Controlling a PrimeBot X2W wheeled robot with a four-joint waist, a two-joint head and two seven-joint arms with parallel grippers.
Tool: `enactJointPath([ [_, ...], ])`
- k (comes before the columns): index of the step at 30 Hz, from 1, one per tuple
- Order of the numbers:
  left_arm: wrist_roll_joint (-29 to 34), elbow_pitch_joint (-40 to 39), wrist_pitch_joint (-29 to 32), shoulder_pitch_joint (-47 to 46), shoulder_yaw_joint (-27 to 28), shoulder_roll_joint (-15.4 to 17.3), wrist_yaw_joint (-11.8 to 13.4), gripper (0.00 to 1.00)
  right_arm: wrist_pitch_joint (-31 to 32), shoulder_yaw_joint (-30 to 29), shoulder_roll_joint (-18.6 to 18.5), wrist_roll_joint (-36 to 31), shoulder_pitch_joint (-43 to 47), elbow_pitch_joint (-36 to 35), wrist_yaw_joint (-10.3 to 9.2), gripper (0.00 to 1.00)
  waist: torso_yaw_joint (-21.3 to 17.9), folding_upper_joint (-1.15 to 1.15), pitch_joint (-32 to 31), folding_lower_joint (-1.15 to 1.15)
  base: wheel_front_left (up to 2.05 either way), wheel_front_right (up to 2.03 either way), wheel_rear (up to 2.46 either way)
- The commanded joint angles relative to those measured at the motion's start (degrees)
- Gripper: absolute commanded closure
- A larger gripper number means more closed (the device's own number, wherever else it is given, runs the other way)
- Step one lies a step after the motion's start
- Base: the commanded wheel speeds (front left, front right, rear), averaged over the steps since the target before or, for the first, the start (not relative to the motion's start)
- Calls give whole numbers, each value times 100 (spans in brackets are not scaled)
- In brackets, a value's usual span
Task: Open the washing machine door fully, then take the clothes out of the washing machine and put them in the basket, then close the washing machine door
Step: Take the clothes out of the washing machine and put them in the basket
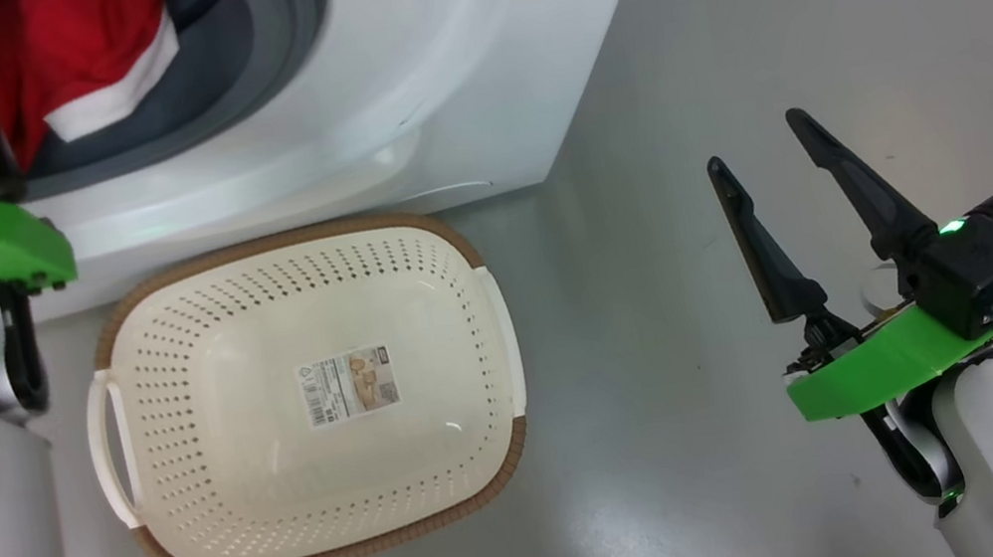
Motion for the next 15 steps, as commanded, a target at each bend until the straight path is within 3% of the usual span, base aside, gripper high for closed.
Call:
enactJointPath([
  [1, 131, 142, 53, -230, 51, 362, 88, 0, -37, 173, 15, 74, -49, -92, 36, 0, -86, 0, 128, 0, 0, 0, 0],
  [15, 553, 1527, 1231, -1138, -367, 905, 246, 0, -37, 262, 15, 197, -148, 20, 36, 0, -213, 0, 307, 0, 0, 0, 0],
])
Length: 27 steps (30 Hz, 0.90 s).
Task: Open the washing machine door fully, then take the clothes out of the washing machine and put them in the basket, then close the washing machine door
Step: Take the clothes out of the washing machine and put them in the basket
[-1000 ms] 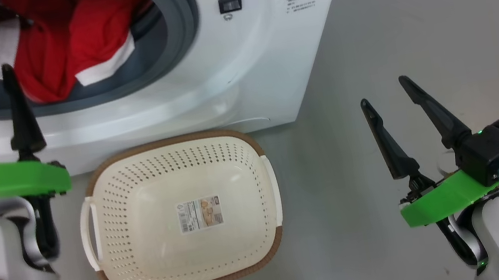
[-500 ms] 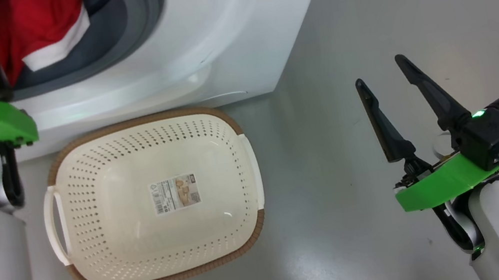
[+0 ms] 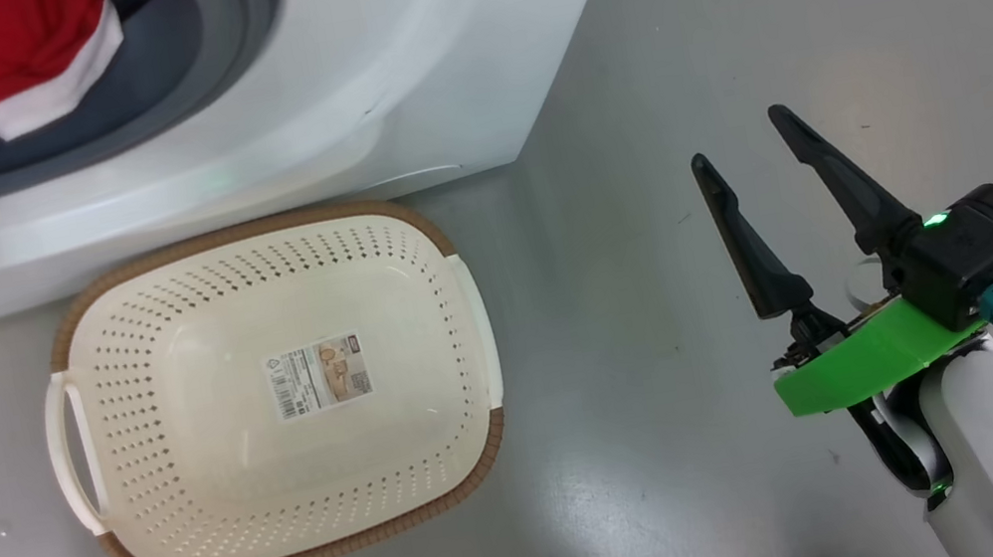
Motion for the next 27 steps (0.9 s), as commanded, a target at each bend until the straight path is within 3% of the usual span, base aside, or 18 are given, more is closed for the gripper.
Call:
enactJointPath([
  [1, 64, -34, 89, -112, 63, 355, 55, 0, -36, 131, 15, 69, -7, -112, 36, 0, -18, 0, 17, 0, 0, 0, 0],
  [11, 351, 427, 821, -423, -263, 669, 259, 0, -36, 298, 15, 269, -96, -133, 36, 0, -188, 0, 175, 0, 0, 0, 0],
  [12, 383, 456, 870, -429, -307, 690, 255, 60, -36, 308, 15, 285, -100, -127, 36, 0, -199, 0, 183, 0, 0, 0, 0],
  [13, 410, 470, 892, -435, -346, 709, 250, 100, -36, 319, 15, 298, -106, -120, 36, 0, -210, 0, 190, 0, 0, 0, 0],
  [20, 354, 380, 586, -378, -381, 710, 303, 100, -36, 335, 15, 358, -152, -83, 36, 0, -207, 0, 198, 0, 0, 0, 0],
  [27, -8, 138, -163, -160, -155, 560, 283, 100, -36, 326, 15, 324, -124, -39, 36, 0, -94, 0, 118, 0, 0, 0, 0],
])
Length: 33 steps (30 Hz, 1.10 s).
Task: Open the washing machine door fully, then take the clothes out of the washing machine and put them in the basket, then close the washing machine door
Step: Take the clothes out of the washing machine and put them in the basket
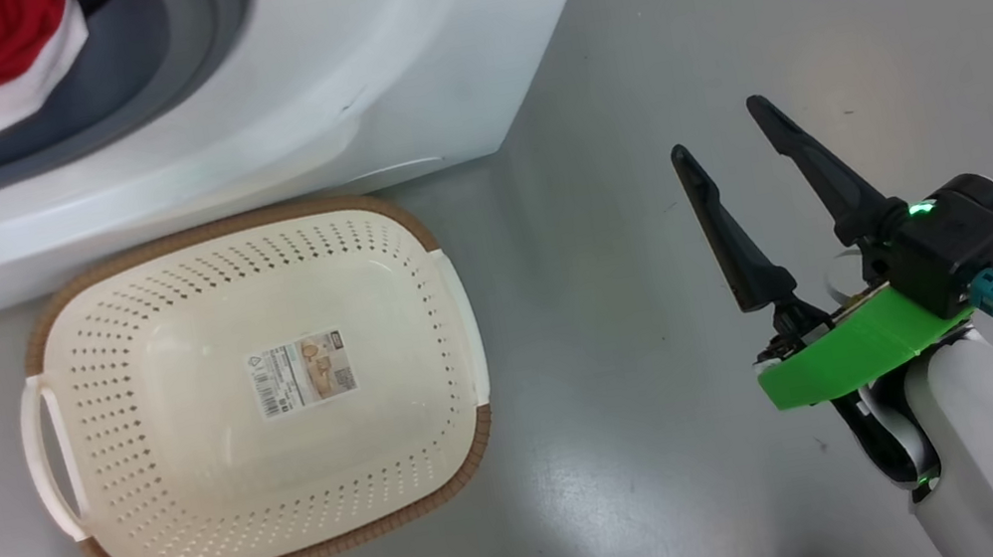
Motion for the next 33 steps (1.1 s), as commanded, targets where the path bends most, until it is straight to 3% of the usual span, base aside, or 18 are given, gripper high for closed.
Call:
enactJointPath([
  [1, -115, -198, -196, 155, 163, 252, -17, 100, -37, 116, 16, 17, 69, -93, 36, 0, 52, 0, -41, 0, 0, 0, 0],
  [11, -529, -806, -1144, 604, 430, 72, -192, 100, -37, 63, 16, -94, 102, -18, 36, 0, 249, 0, -280, 0, 0, 0, 0],
  [33, -500, -3779, -1210, 3019, 902, -363, -55, 100, -37, 130, 16, -56, 409, 201, 36, 0, 481, 0, -1335, 0, 0, 0, 0],
])
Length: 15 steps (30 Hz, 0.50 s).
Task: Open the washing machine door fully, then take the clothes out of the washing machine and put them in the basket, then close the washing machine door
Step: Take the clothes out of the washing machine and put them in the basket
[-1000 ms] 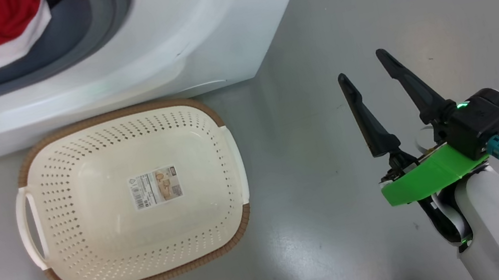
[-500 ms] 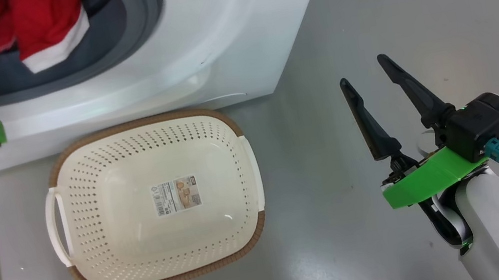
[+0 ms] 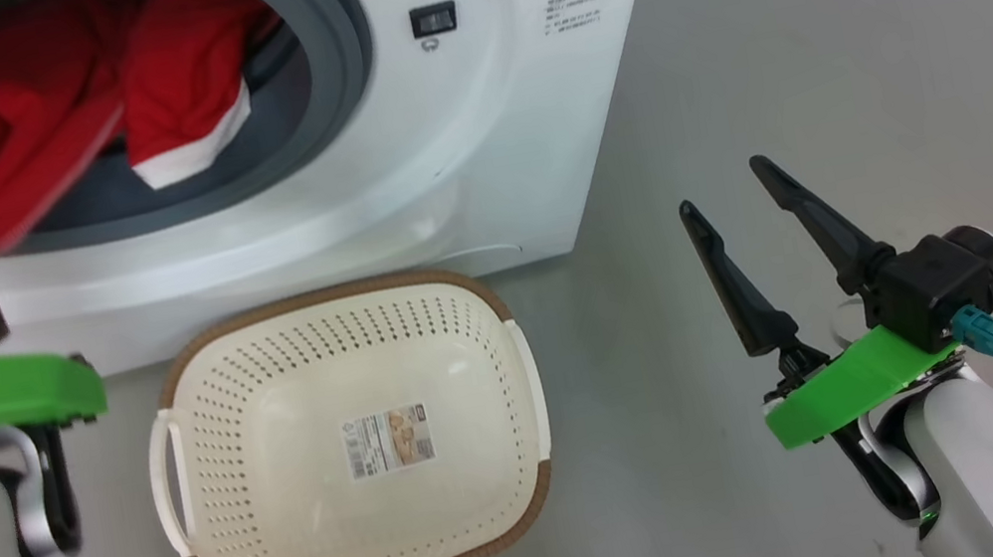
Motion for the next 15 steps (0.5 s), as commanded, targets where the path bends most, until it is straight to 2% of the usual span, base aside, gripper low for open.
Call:
enactJointPath([
  [1, 10, -210, -52, 137, 219, 213, 24, 100, -37, 141, 24, 12, 145, -112, 36, 0, 36, 0, -221, 0, 0, 0, 0],
  [9, -64, -778, -34, 962, 279, 46, 54, 100, -37, 215, 24, 35, 340, 30, 36, 0, 87, 0, -705, 0, 0, 0, 0],
  [15, -206, -1240, 226, 1493, 300, -34, 90, 100, -37, 289, 24, 75, 455, 112, 36, 0, 74, 0, -1046, 0, 0, 0, 0],
])
